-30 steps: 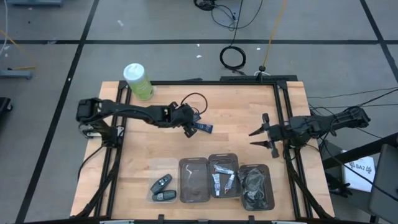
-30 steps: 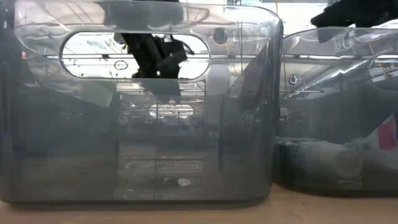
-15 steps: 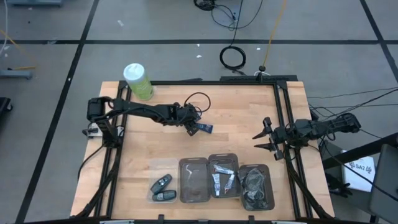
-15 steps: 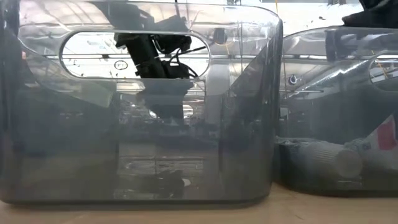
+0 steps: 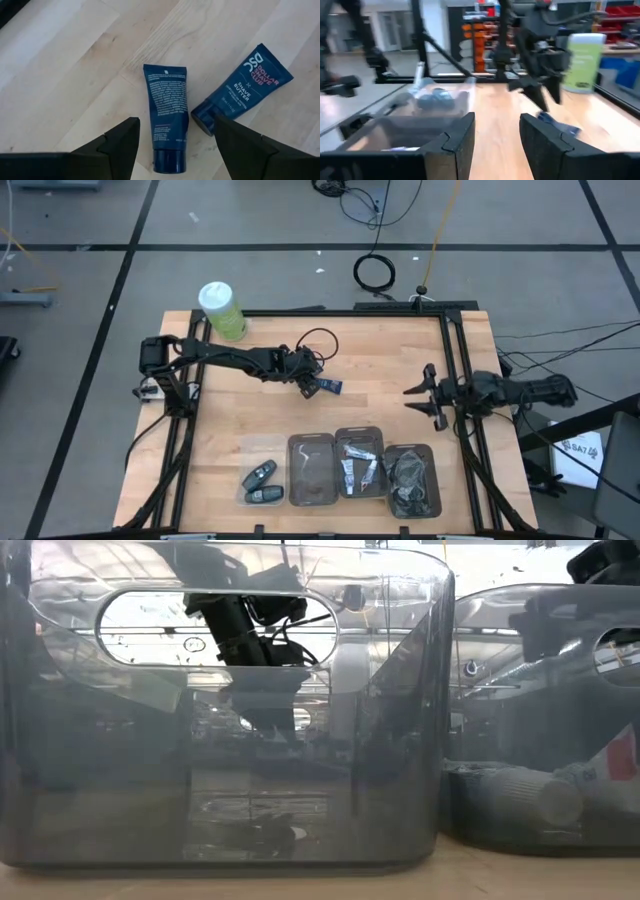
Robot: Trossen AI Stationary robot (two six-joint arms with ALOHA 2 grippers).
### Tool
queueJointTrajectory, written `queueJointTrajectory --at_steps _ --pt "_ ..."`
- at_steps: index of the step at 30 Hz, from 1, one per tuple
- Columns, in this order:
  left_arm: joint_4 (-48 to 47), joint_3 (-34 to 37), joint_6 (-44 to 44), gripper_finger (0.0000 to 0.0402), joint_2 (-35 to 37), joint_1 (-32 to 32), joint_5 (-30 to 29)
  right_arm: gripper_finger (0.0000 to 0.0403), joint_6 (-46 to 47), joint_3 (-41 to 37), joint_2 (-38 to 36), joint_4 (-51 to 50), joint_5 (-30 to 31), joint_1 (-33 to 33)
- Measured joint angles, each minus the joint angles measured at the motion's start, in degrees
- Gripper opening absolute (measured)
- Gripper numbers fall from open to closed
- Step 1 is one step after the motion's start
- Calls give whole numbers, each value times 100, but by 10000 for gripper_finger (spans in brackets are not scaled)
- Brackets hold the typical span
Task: Pick & Place Travel size toiletries
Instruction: Put the top blue shaving cream into the left black bin
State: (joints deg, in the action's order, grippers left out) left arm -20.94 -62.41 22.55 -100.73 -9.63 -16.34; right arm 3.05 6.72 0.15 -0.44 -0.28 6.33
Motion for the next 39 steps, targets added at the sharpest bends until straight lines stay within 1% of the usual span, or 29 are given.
queueJointTrajectory --at_steps 3,12,16,18,22,30,35,39 --pt "3 0 0 251 0 0 0 144 101 2 -1 -207 -126 -426" --pt "3 0 0 251 0 0 0 144 4 -17 -4 -133 -748 -1696" --pt "3 0 0 251 0 0 0 144 15 -363 2 388 -1203 -2028" --pt "3 0 0 251 0 0 -2 141 -20 -567 -6 597 -1338 -2136" --pt "2 0 0 251 0 0 -1 123 -99 -562 15 552 -1329 -2294" --pt "-13 2 208 251 0 0 0 88 -22 -573 27 515 -1321 -2330" --pt "-226 2 214 250 0 0 28 84 -7 -577 27 534 -1330 -2328" --pt "-328 2 182 250 -90 -44 133 86 394 -581 27 558 -1332 -2323"
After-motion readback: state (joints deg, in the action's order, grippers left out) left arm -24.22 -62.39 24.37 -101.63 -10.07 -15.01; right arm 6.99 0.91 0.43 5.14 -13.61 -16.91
